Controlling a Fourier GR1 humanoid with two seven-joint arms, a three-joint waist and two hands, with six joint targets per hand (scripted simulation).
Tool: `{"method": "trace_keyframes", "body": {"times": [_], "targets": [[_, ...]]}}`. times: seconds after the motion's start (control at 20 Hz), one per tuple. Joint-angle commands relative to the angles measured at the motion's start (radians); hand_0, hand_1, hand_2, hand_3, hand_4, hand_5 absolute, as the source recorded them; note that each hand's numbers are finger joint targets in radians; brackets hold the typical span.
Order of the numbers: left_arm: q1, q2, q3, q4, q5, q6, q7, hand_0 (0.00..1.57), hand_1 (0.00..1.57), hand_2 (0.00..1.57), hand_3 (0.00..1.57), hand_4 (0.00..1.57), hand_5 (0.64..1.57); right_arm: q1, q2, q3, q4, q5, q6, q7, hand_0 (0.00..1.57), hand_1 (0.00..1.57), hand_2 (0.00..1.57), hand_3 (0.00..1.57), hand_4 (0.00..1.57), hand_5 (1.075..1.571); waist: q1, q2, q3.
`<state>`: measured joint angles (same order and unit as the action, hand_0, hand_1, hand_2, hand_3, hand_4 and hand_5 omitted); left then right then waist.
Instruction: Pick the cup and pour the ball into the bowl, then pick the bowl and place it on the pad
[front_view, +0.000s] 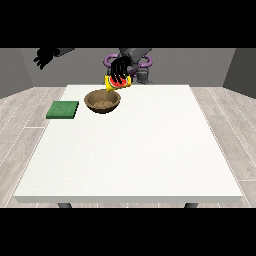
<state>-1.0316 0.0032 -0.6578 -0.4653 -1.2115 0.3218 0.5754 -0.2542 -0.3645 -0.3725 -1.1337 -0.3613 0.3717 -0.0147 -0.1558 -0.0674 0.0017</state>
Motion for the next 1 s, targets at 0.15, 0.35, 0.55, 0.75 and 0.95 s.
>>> {"method": "trace_keyframes", "body": {"times": [0.15,0.35,0.55,0.75,0.95], "targets": [[0.016,-0.003,-0.159,-0.126,-0.08,-0.215,0.112,0.25,0.25,1.23,1.56,1.08,1.57,-0.076,0.014,0.025,0.036,0.008,0.002,-0.012,0.0,0.0,0.0,0.32,0.69,1.553,-0.056,0.047,-0.0009],[-0.017,-0.003,-0.129,-0.176,-0.095,-0.29,0.065,0.0,0.0,1.14,1.57,1.12,1.571,-0.061,-0.048,-0.029,0.074,-0.003,0.032,-0.071,0.0,0.0,0.0,0.27,0.69,1.548,0.004,0.064,-0.0011],[0.028,0.053,-0.011,-0.231,-0.015,-0.232,-0.002,0.0,0.0,1.15,1.49,1.04,1.567,0.025,-0.017,-0.001,0.026,0.006,-0.003,0.012,0.0,0.0,0.0,0.27,0.69,1.548,0.022,-0.062,-0.0022],[0.13,0.075,0.161,-0.356,0.189,-0.07,-0.075,1.04,1.04,1.57,1.44,1.27,1.567,0.051,0.003,-0.013,0.037,0.016,-0.045,0.004,0.0,0.0,0.0,0.14,0.73,1.546,0.114,-0.089,-0.0055],[0.179,0.147,0.394,-0.466,0.444,0.013,-0.197,0.64,0.64,0.94,0.67,1.28,1.545,0.082,0.025,-0.011,0.031,0.033,-0.079,-0.006,0.0,0.0,0.0,0.13,0.78,1.559,0.178,-0.092,-0.0129]]}}
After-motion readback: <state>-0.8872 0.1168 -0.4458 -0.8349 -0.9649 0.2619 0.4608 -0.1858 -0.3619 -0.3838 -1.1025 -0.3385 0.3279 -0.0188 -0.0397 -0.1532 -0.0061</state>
